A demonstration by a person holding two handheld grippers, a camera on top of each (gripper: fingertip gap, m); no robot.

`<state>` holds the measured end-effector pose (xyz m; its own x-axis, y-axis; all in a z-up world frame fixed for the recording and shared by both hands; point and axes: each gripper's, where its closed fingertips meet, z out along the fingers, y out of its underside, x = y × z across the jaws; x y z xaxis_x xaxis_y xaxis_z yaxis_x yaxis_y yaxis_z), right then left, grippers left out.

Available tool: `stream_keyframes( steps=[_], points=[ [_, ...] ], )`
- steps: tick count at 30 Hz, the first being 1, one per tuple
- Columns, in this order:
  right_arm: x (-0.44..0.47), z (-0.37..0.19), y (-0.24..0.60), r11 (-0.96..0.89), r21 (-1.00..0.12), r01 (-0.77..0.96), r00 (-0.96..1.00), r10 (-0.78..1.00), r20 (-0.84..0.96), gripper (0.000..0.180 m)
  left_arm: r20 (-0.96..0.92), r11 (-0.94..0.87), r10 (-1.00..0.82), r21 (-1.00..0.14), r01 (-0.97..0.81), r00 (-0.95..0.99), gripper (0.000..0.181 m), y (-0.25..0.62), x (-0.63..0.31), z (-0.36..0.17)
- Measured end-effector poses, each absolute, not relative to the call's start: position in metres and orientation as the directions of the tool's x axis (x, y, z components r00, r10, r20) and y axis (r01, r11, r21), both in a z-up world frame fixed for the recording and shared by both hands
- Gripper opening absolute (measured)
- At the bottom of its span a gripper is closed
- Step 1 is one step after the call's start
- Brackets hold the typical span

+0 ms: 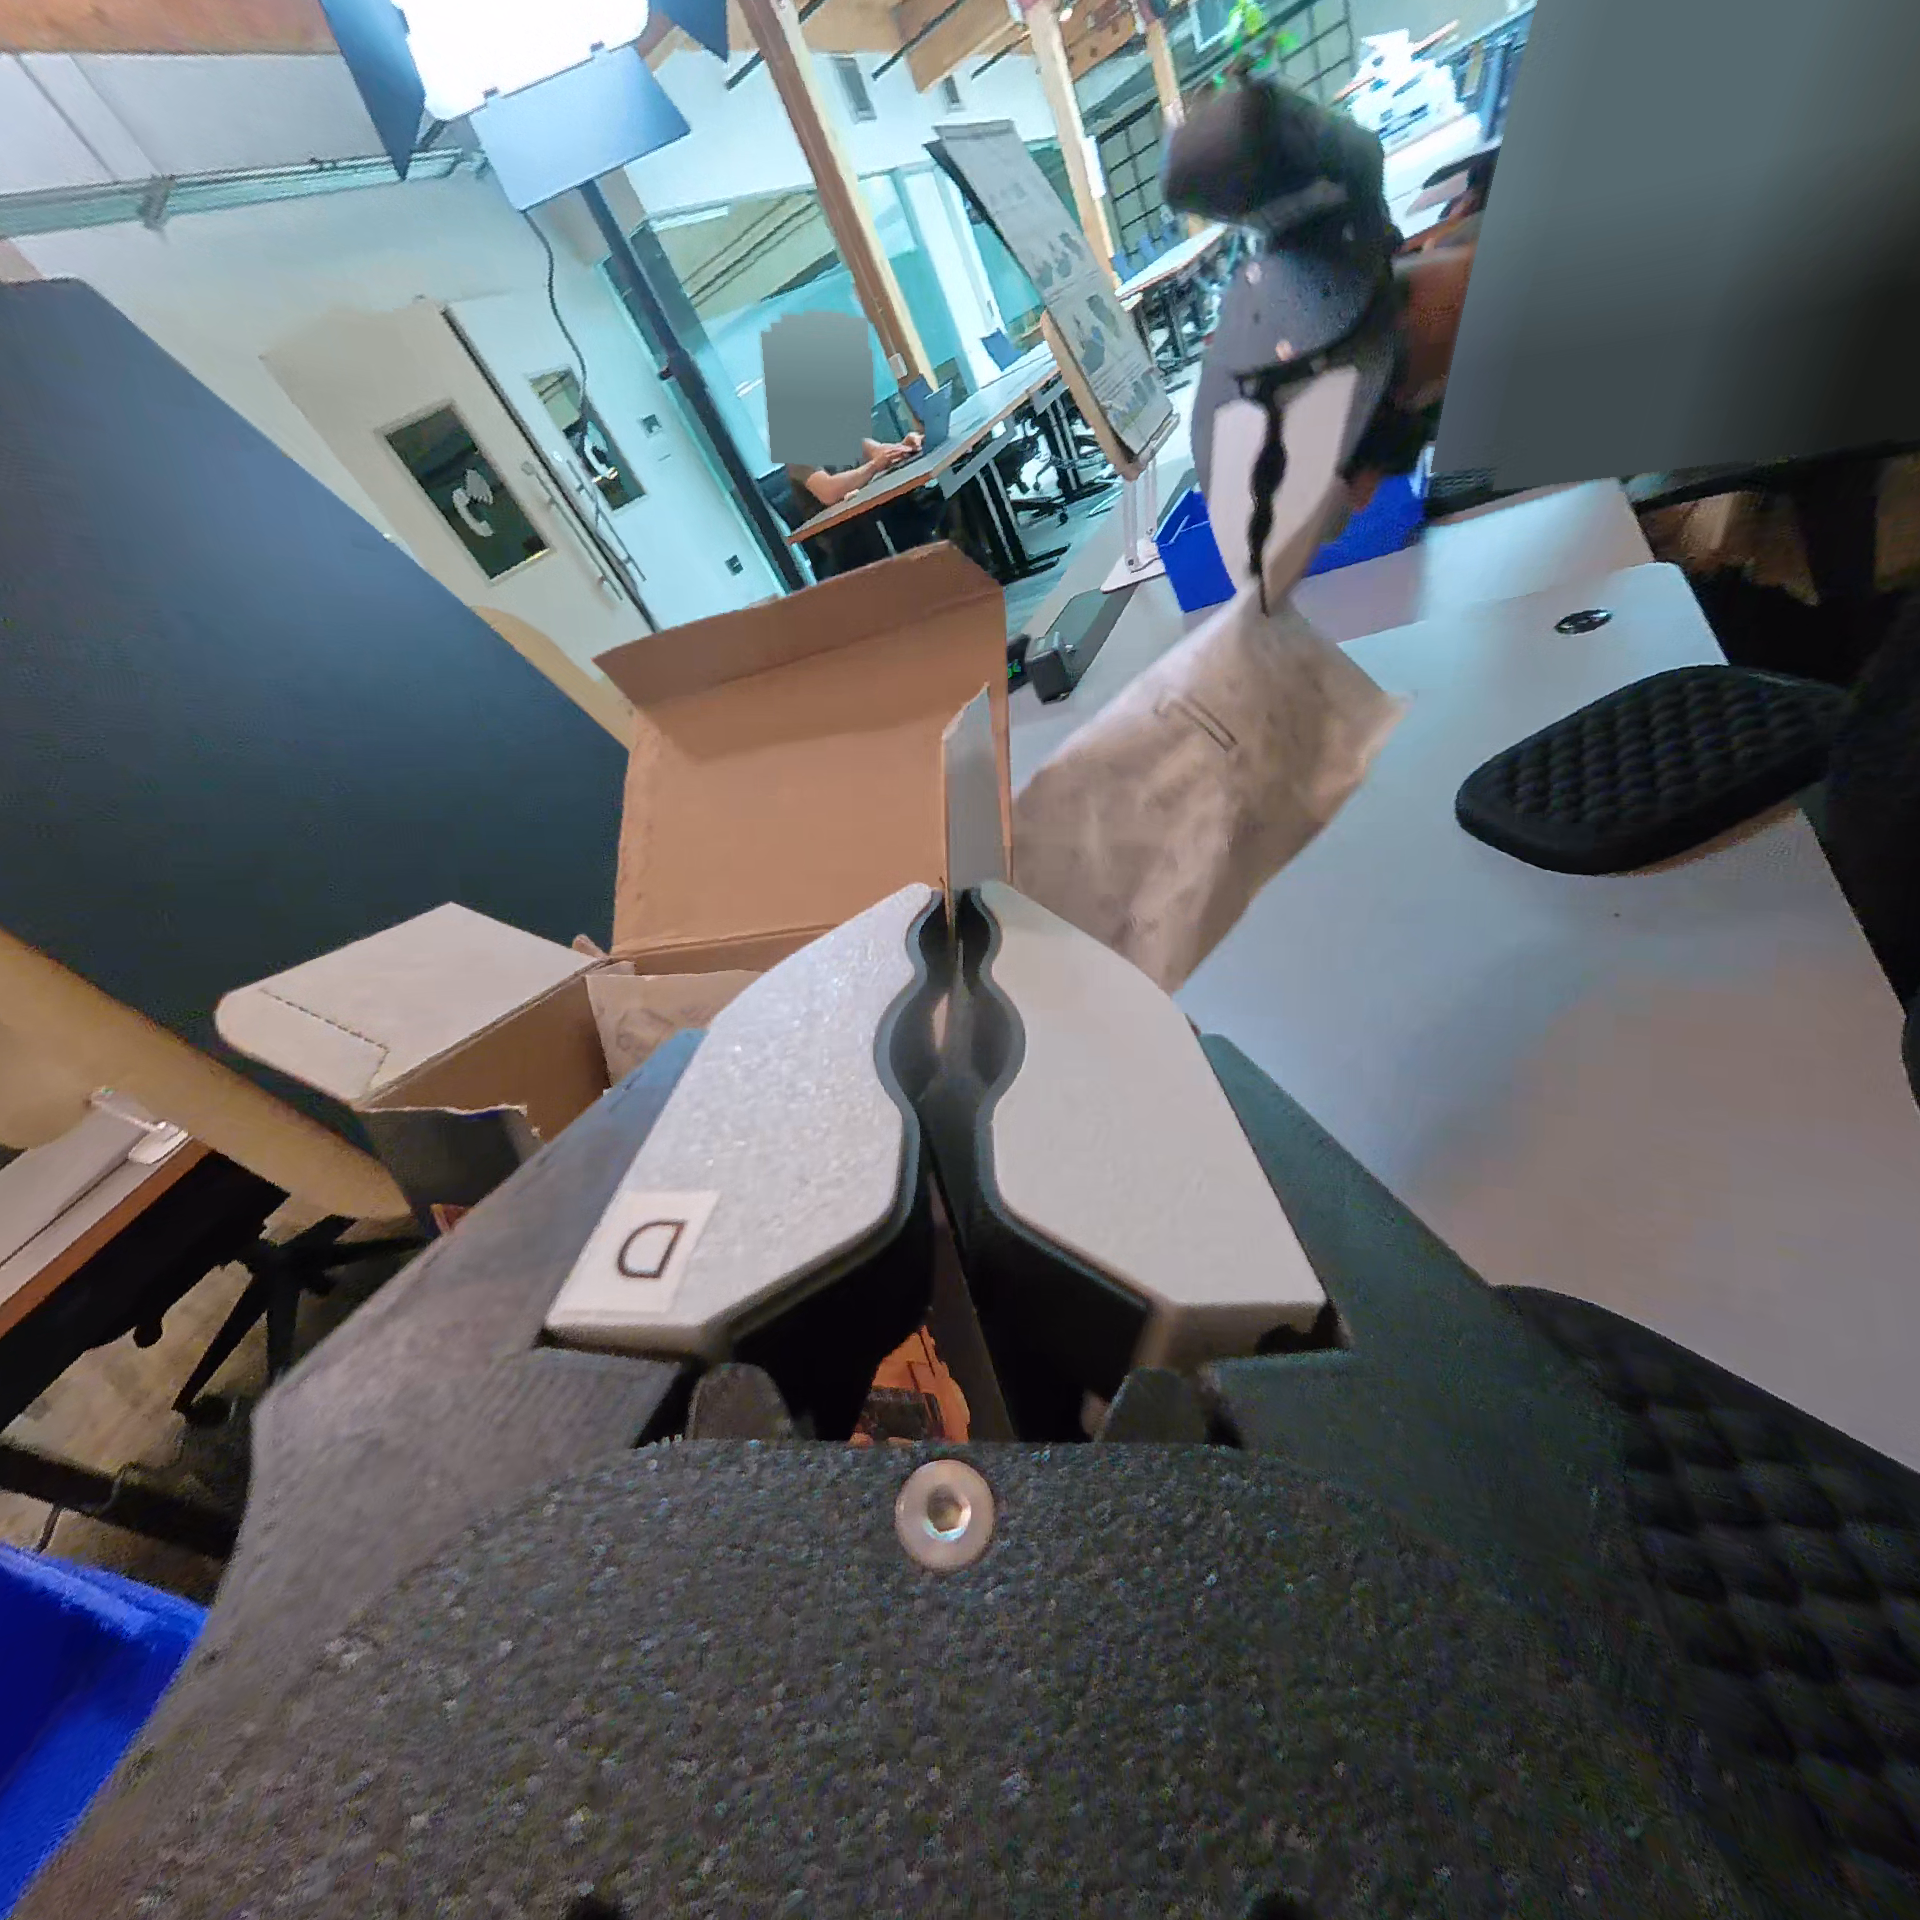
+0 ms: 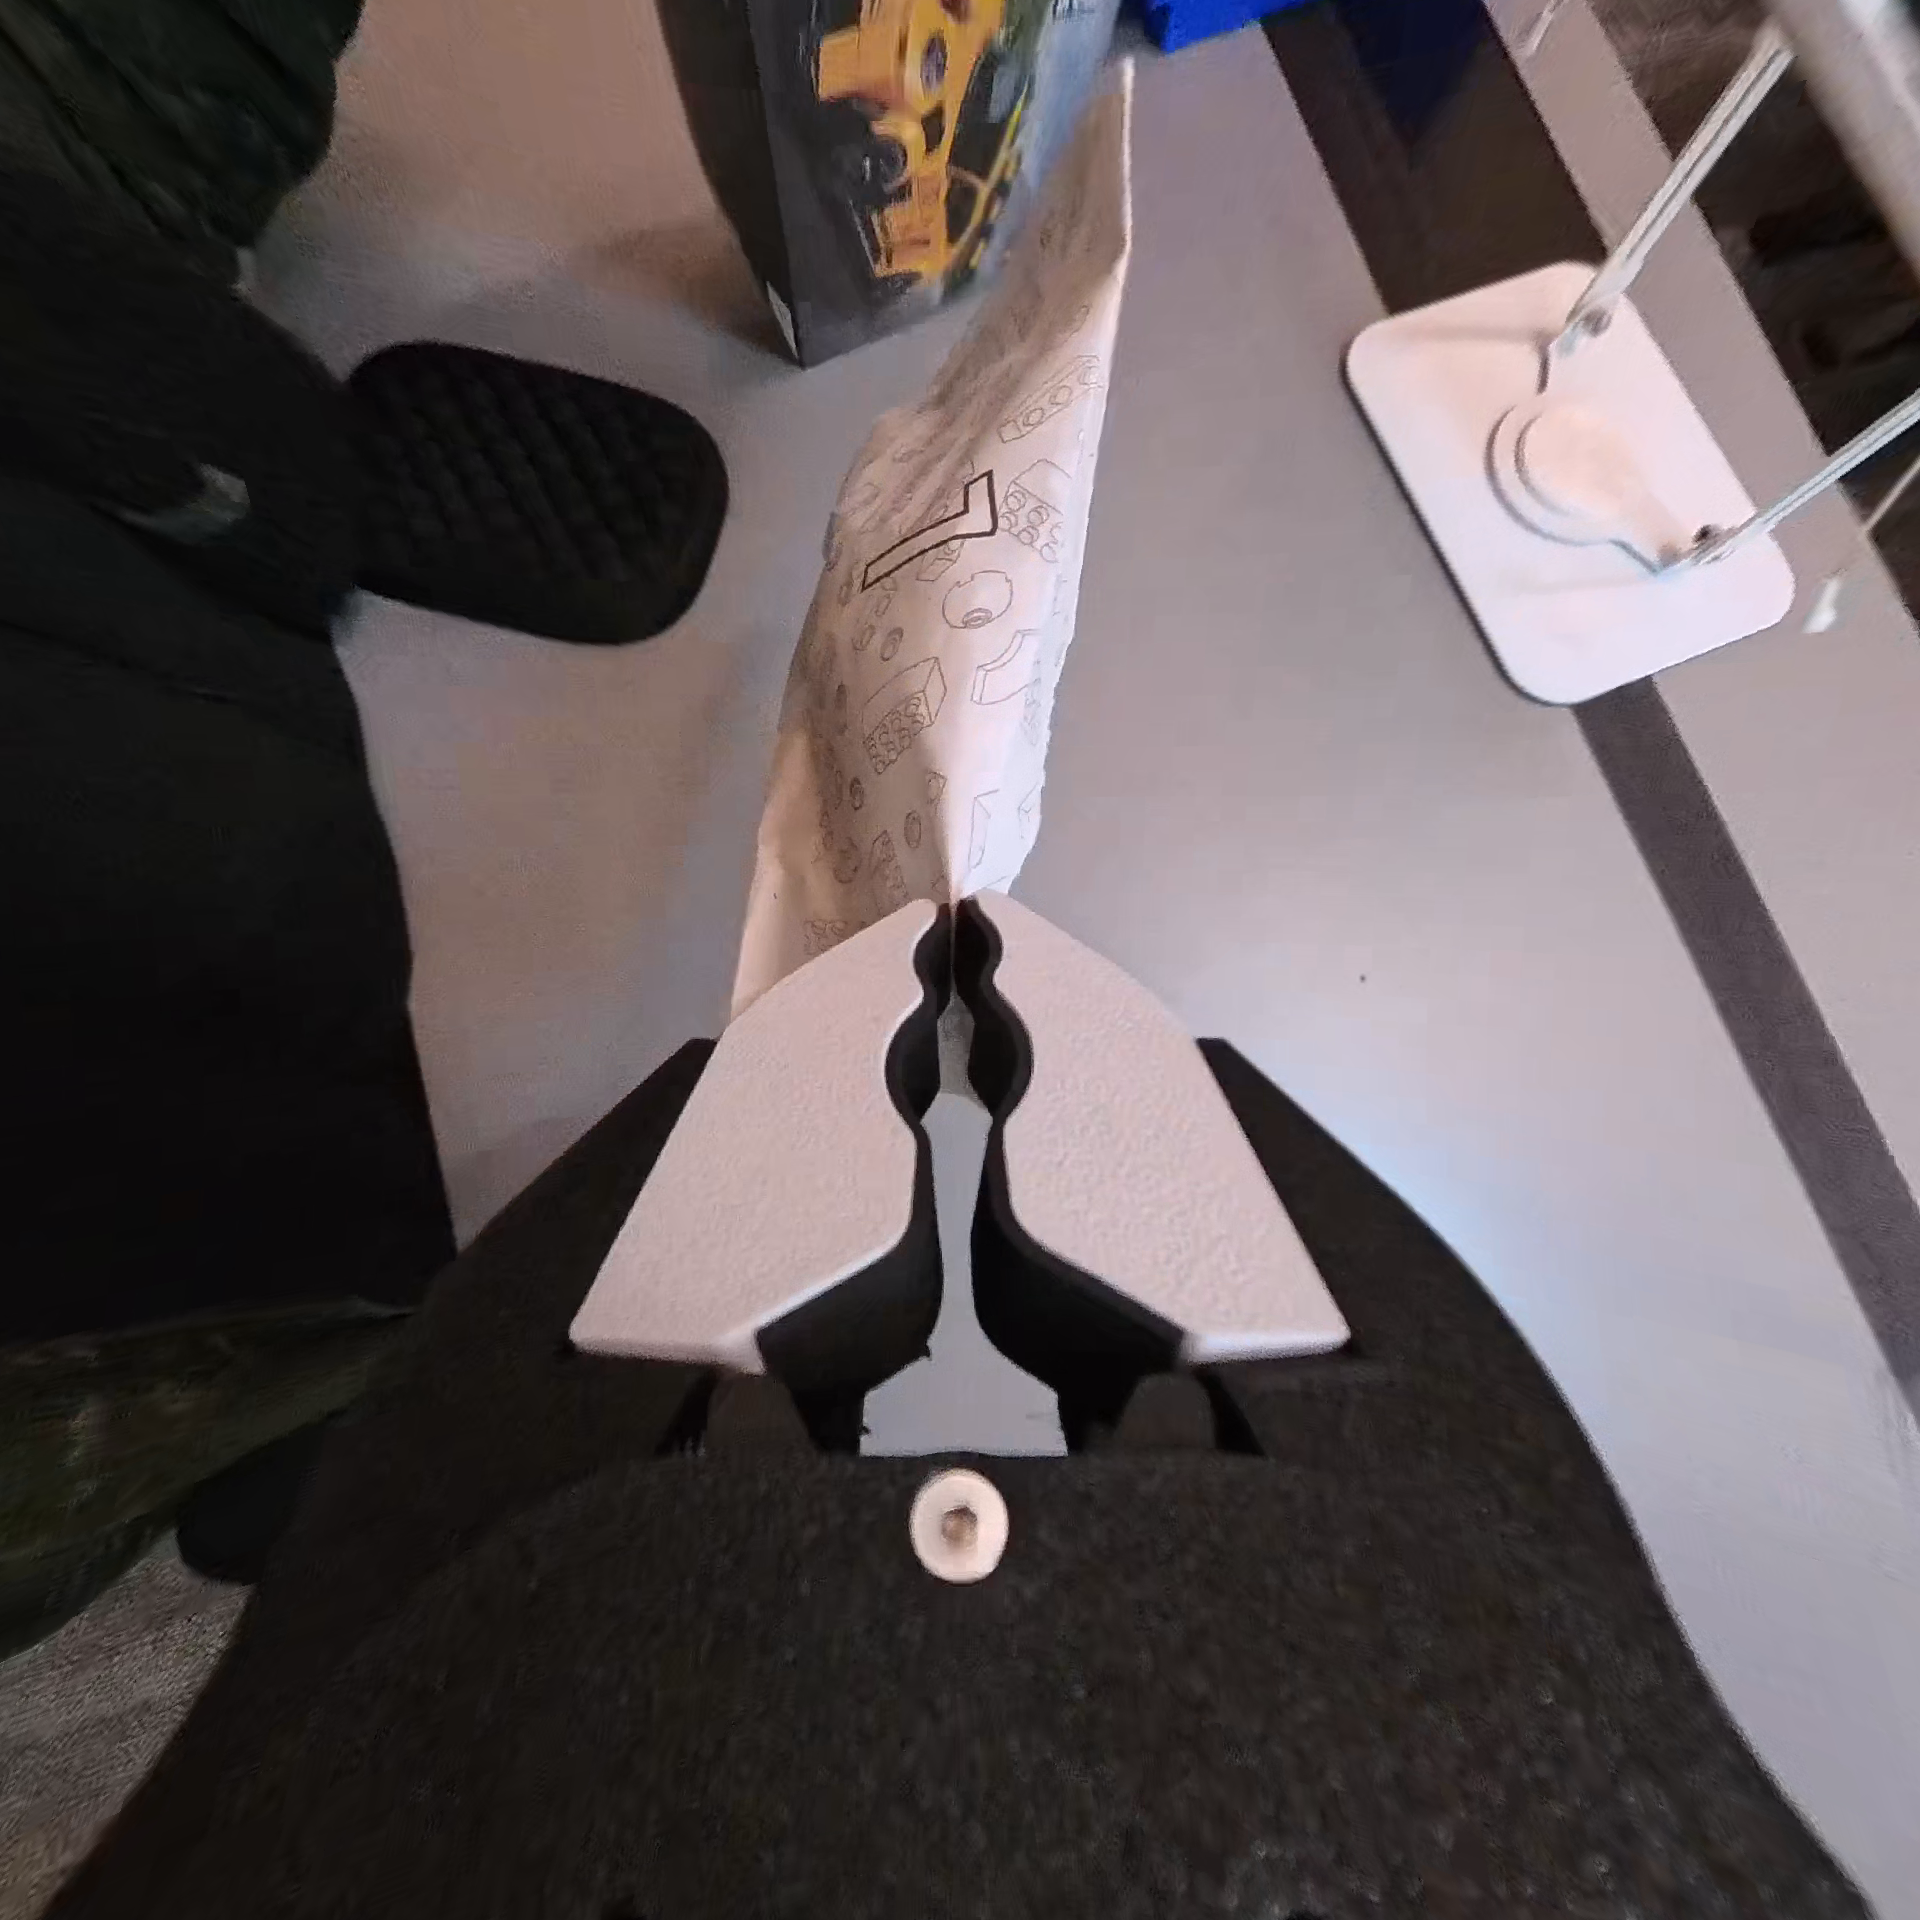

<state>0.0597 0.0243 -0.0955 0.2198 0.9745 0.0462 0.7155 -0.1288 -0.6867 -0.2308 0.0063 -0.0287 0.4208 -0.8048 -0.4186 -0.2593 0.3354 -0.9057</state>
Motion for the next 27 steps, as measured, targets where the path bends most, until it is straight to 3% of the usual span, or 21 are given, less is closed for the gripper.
stream_keyframes(
  steps=[1,8,18,21,27],
  points=[
    [0.063,-0.08,0.023,-0.126,-0.699,0.704,0.223,0.974,0.048,0.0,-0.423,0.344,-0.809,-0.904,-0.255,0.408,0.002,0.004,-0.231,-0.029],
    [0.082,0.021,0.007,-0.126,-0.775,0.619,0.257,0.965,0.048,0.0,-0.465,0.406,-0.827,-0.882,-0.239,0.315,0.002,-0.012,-0.225,-0.032],
    [0.053,0.121,0.001,-0.159,-0.809,0.566,0.209,0.977,-0.046,0.0,-0.495,0.435,-0.825,-0.864,-0.253,0.273,0.003,-0.016,-0.207,-0.035],
    [0.028,0.12,0.014,-0.226,-0.793,0.566,0.23,0.967,-0.111,0.0,-0.497,0.431,-0.822,-0.862,-0.265,0.28,0.003,-0.016,-0.202,-0.036],
    [-0.025,0.056,0.044,-0.388,-0.688,0.614,0.225,0.921,-0.318,0.0,-0.522,0.443,-0.802,-0.846,-0.298,0.29,0.004,-0.019,-0.186,-0.041]
  ],
)
